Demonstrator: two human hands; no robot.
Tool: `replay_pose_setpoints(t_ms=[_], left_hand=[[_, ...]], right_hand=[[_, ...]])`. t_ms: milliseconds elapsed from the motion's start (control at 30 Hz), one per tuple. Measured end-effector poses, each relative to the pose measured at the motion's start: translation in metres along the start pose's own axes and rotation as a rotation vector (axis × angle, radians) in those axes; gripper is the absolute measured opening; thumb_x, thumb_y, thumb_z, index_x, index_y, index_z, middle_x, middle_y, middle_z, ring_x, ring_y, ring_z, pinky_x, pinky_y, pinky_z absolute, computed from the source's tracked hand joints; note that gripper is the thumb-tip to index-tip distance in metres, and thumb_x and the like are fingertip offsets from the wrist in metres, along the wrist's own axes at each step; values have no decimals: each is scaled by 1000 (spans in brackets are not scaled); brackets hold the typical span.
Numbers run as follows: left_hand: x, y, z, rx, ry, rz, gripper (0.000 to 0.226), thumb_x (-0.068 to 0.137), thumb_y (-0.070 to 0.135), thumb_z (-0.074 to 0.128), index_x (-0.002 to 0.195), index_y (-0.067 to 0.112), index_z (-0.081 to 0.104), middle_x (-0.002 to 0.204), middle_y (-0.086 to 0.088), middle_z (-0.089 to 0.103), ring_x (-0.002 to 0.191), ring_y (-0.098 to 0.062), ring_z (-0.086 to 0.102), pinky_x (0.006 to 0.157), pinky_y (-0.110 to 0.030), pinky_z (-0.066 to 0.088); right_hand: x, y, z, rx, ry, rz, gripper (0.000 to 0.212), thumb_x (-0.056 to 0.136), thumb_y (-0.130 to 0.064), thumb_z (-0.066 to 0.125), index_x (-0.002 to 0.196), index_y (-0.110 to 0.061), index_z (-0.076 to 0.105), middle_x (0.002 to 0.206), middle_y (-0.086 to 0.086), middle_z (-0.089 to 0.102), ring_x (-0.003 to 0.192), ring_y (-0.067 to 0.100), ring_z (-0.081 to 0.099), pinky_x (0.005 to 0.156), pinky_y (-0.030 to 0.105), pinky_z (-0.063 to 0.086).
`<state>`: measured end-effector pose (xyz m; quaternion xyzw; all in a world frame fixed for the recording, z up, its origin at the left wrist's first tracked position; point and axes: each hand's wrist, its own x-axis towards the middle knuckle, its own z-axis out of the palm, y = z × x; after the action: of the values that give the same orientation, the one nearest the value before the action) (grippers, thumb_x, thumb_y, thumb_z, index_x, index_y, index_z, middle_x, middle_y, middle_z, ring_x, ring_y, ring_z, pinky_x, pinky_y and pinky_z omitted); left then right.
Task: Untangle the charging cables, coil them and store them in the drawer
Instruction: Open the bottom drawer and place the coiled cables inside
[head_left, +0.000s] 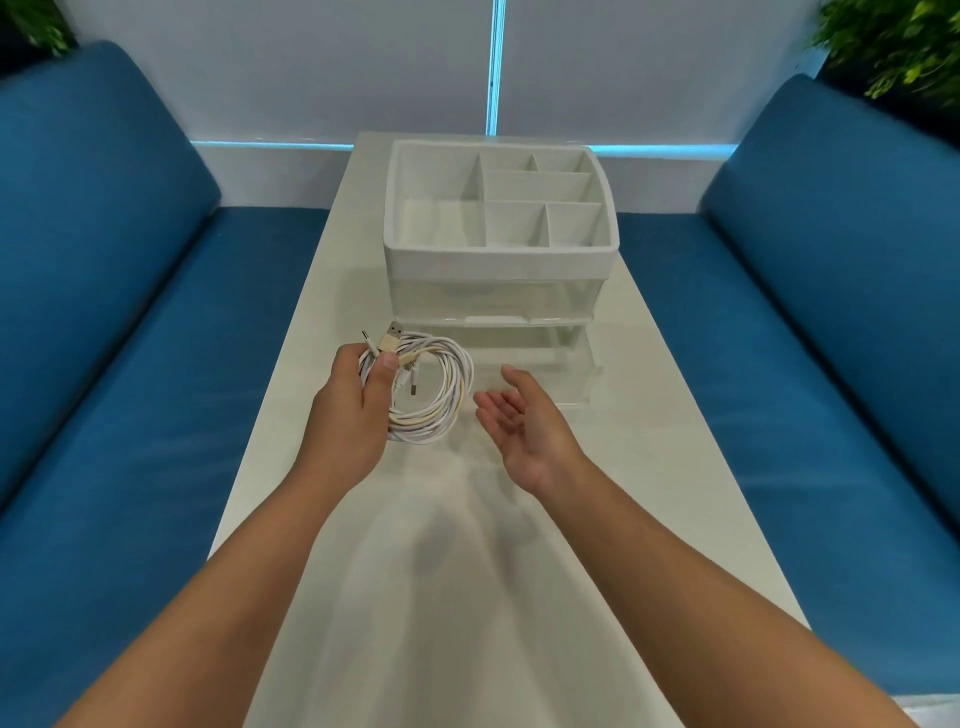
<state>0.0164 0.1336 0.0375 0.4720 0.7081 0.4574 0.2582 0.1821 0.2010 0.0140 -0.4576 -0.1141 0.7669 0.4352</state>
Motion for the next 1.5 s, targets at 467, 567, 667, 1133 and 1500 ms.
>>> replay_pose_setpoints(t_ms=[467,567,667,1133,1500], left_hand=[[4,23,6,-29,-66,-39,32,103,45,38,110,17,53,82,0,57,68,-20,55,58,-31,41],[11,36,18,-45,-111,-57,30,104,42,39,109,16,54,83,-3,57,64,-20,54,54,-29,42],[24,47,33,-34,-179,-101,32,104,39,40,109,11,55,79,-6,56,61,-22,53,49,-28,42],[69,47,80,163,-470,-432,37,108,25,35,123,-3,55,70,-9,46,55,-18,40,45,-24,30],[75,43,95,442,-295,-287,55,106,41,30,149,7,31,154,-19,19,135,-39,31,109,-40,30]], right_hand=[[-37,17,-22,-21,-5,22,26,86,-19,72,100,-1,61,104,15,61,91,23,69,74,28,58],[-41,15,-22,-17,-2,9,21,87,-18,70,98,-2,61,100,14,60,89,23,69,76,29,58],[-42,13,-21,-26,-4,14,21,88,-19,69,97,-2,61,103,15,60,88,23,69,77,29,59],[-41,12,-25,-14,-12,28,25,84,-17,74,95,1,60,104,19,62,90,24,71,77,29,60],[-41,12,-24,-10,-17,34,23,85,-16,73,95,1,62,104,18,62,91,24,70,79,29,59]])
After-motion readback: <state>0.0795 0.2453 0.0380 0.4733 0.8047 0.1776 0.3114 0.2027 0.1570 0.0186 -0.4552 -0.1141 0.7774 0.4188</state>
